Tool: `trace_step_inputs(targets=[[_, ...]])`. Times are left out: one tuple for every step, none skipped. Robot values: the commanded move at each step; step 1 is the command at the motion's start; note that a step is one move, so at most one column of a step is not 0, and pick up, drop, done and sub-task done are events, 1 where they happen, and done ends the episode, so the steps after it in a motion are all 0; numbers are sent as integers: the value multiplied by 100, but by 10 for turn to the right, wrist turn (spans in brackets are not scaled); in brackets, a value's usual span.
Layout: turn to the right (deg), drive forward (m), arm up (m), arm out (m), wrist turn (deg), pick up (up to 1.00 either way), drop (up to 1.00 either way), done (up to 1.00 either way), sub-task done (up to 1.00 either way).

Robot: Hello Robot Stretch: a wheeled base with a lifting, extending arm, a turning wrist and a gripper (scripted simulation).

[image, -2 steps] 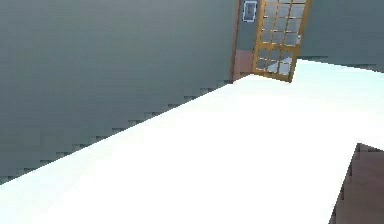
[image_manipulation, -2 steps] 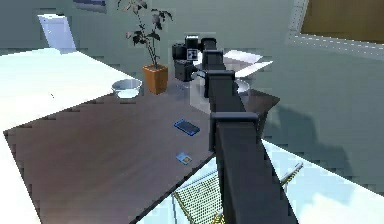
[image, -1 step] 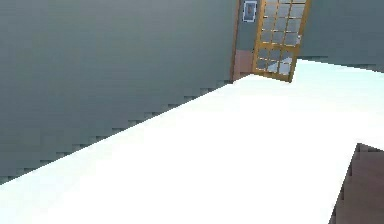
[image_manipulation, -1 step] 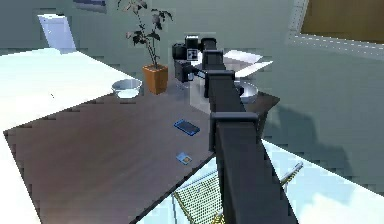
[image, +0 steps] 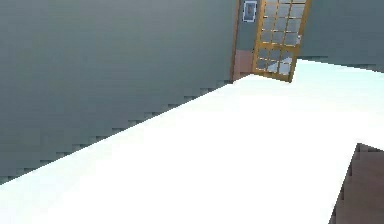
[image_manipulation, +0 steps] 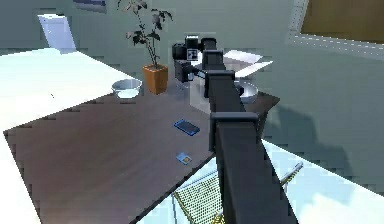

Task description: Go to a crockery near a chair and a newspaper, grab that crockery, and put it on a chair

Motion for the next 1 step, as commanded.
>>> trace_step_inputs(targets=[[0,0,-50,0,0,0,0,0,0]])
